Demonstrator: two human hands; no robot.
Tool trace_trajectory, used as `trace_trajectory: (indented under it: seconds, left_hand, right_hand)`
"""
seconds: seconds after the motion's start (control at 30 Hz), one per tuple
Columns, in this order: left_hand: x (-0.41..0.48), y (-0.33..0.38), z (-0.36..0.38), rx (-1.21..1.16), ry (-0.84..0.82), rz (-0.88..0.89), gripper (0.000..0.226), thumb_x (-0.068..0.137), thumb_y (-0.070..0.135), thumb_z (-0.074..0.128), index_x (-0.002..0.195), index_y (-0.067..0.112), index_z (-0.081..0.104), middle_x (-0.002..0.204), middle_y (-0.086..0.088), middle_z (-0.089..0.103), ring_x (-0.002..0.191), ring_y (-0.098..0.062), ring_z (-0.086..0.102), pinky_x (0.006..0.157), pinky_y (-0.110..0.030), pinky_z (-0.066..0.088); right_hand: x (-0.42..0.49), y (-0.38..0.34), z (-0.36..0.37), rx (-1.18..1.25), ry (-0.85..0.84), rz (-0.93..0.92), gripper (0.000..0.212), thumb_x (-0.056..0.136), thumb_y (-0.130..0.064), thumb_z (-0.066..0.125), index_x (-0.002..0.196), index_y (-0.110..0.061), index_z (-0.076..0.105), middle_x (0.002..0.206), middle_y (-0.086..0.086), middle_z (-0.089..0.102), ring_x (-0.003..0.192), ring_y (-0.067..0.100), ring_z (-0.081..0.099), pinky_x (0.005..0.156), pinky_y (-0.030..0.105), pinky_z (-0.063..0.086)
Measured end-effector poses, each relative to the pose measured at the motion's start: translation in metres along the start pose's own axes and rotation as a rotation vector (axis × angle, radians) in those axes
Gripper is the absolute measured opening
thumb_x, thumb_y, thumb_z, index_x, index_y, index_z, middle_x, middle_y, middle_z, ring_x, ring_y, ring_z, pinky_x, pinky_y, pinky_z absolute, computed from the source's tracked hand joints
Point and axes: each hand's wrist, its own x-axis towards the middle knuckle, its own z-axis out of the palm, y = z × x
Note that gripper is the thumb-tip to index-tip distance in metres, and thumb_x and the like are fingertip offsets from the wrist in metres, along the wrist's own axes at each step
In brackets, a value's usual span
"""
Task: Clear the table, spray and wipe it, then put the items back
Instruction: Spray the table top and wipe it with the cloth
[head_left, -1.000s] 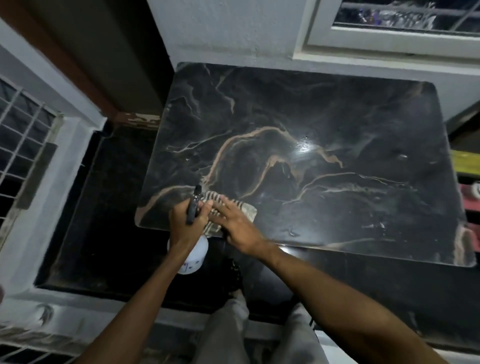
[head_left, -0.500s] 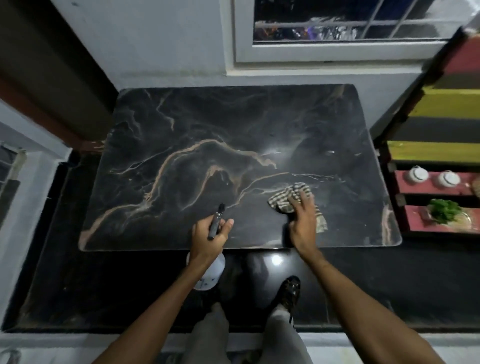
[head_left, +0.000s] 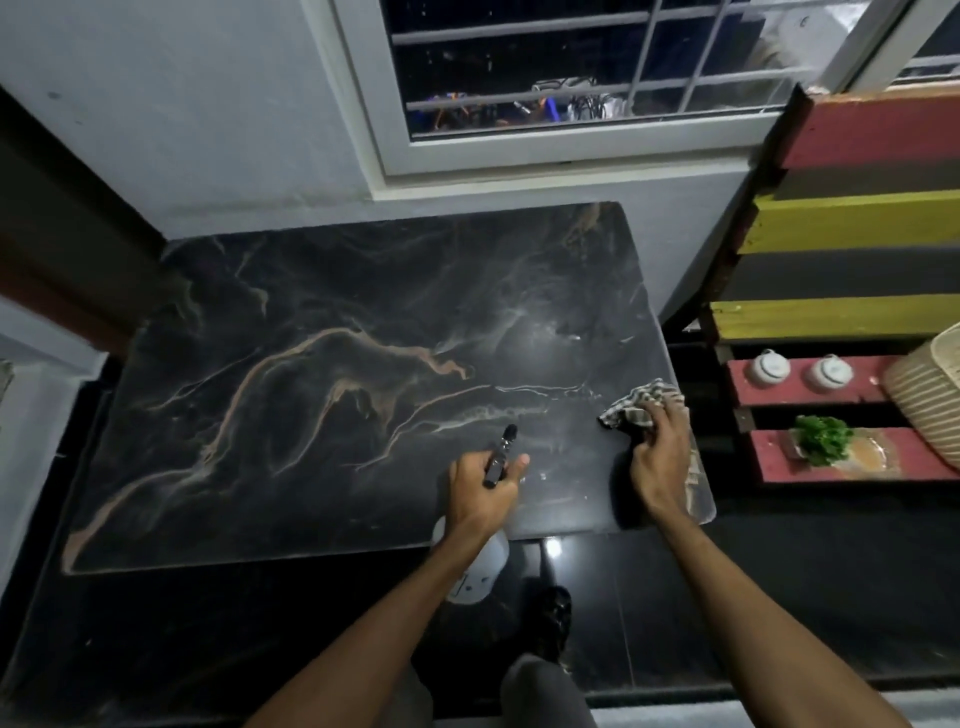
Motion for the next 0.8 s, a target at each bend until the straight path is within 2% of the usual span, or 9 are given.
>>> trace_trajectory:
  seconds: [0.07,0.13,0.2,0.27,0.43,0.57,0.67,0.73,0.8]
  left_hand:
    - [0.004,0.005,-0.002,-0.058,0.023,-0.026,0.041,0.091,0.026,0.076,0.058,0.01,0.056,0.048,-0.005,0.058,0.031,-0.005,0.049,0.038,-0.02,0.042]
    - [0.011,0.001,-0.011,-0.068,0.089,0.004,0.049,0.091,0.03,0.074,0.056,0.005,0.051,0.046,-0.013,0.055,0.034,-0.016,0.051,0.041,-0.026,0.042]
    - [0.019,-0.006,-0.023,-0.049,0.143,0.04,0.056,0.09,0.033,0.073,0.054,-0.003,0.05,0.047,-0.018,0.057,0.042,-0.028,0.055,0.049,-0.032,0.047]
    - [0.023,-0.006,-0.036,-0.1,0.177,0.047,0.055,0.091,0.028,0.074,0.055,-0.008,0.053,0.047,-0.019,0.058,0.039,-0.024,0.053,0.047,-0.032,0.047]
    - [0.038,-0.007,-0.075,-0.116,0.221,0.08,0.051,0.092,0.017,0.074,0.057,-0.013,0.052,0.044,-0.018,0.054,0.037,-0.011,0.048,0.043,-0.025,0.043]
    - [0.063,-0.012,-0.105,-0.219,0.173,0.016,0.035,0.09,0.024,0.077,0.071,-0.003,0.067,0.056,-0.017,0.065,0.036,-0.011,0.05,0.04,-0.026,0.042]
    - [0.083,-0.02,-0.126,-0.21,0.198,0.009,0.044,0.087,0.032,0.077,0.055,0.014,0.053,0.047,-0.002,0.053,0.043,-0.017,0.049,0.048,-0.034,0.043]
    - [0.096,-0.018,-0.147,-0.201,0.184,-0.003,0.044,0.089,0.028,0.077,0.054,0.019,0.051,0.048,0.0,0.054,0.046,-0.017,0.052,0.052,-0.035,0.047]
    - [0.108,-0.014,-0.168,-0.234,0.162,0.018,0.036,0.088,0.027,0.078,0.06,0.016,0.058,0.054,-0.006,0.062,0.044,-0.012,0.054,0.048,-0.029,0.047]
  right_hand:
    - [-0.007,-0.001,0.015,-0.04,-0.097,-0.064,0.074,0.061,0.017,0.045,0.131,-0.006,0.057,0.157,0.015,0.033,0.15,0.037,0.02,0.125,0.048,0.016]
    - [-0.008,-0.006,0.029,-0.051,-0.124,-0.082,0.075,0.064,0.019,0.048,0.134,-0.007,0.057,0.161,0.014,0.027,0.153,0.034,0.01,0.126,0.045,0.009]
    - [0.002,-0.021,0.039,-0.038,-0.069,0.004,0.071,0.066,0.019,0.053,0.133,-0.004,0.057,0.161,0.016,0.029,0.153,0.037,0.01,0.126,0.049,0.01]
    - [0.009,-0.039,0.05,-0.05,-0.049,0.061,0.071,0.066,0.018,0.056,0.135,-0.003,0.056,0.161,0.018,0.028,0.152,0.041,0.01,0.125,0.051,0.01]
    - [0.011,-0.065,0.084,-0.048,-0.147,-0.123,0.072,0.064,0.01,0.05,0.135,-0.004,0.057,0.161,0.016,0.028,0.152,0.038,0.011,0.125,0.051,0.011]
    - [0.01,-0.103,0.119,-0.049,-0.104,-0.065,0.07,0.067,0.009,0.049,0.136,-0.002,0.056,0.16,0.02,0.029,0.151,0.042,0.011,0.124,0.054,0.012]
    - [-0.008,-0.13,0.158,-0.036,-0.239,-0.253,0.076,0.072,0.009,0.047,0.145,-0.01,0.048,0.165,0.012,0.022,0.155,0.032,0.005,0.126,0.05,0.008]
    - [0.004,-0.14,0.178,-0.023,-0.259,-0.328,0.069,0.074,-0.003,0.044,0.141,-0.011,0.053,0.162,0.012,0.028,0.153,0.032,0.014,0.125,0.051,0.013]
    - [0.032,-0.15,0.194,-0.023,-0.19,-0.281,0.062,0.07,-0.003,0.047,0.131,-0.004,0.059,0.155,0.019,0.037,0.147,0.04,0.025,0.121,0.055,0.021]
